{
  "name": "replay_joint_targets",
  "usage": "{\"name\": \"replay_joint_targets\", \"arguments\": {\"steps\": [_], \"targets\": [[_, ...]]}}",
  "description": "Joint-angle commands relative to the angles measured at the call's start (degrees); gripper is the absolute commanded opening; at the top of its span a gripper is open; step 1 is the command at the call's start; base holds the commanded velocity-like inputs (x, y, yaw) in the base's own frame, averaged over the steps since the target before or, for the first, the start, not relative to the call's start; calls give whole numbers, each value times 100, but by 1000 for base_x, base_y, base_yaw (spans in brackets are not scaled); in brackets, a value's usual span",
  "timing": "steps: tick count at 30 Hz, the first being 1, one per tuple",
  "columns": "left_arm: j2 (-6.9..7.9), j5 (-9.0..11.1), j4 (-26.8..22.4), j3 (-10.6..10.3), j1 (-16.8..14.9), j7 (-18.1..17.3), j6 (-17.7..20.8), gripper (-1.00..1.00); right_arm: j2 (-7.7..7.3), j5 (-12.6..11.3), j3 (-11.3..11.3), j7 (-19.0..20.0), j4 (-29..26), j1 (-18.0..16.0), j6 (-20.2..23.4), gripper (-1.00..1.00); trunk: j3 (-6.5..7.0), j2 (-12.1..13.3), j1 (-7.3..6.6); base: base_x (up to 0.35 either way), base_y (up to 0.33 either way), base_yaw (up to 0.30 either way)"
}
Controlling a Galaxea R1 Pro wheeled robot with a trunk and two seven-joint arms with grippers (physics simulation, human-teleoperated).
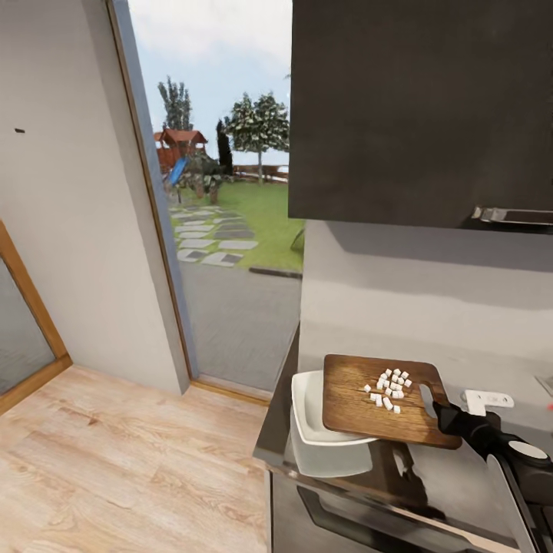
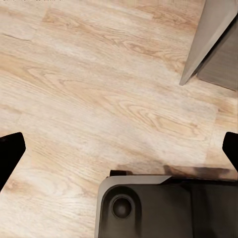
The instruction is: In the kitchen, take the Vidalia onion out of the sink, dice it on the chopping board with the paring knife, put the diced onion into the bowl on the countertop, then place both the paring knife and the chopping board into the sink.
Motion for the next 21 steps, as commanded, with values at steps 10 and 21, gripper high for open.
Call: {"name": "replay_joint_targets", "arguments": {"steps": [10,21], "targets": [[10,58,-6,-46,-1,48,-14,100,7,-43,-7,-627,-6,-5,34,-100,79,-12,4,0,0,0],[10,51,37,-46,-6,48,-14,100,9,-43,3,-673,-6,-5,28,-100,179,-12,4,0,0,0]]}}
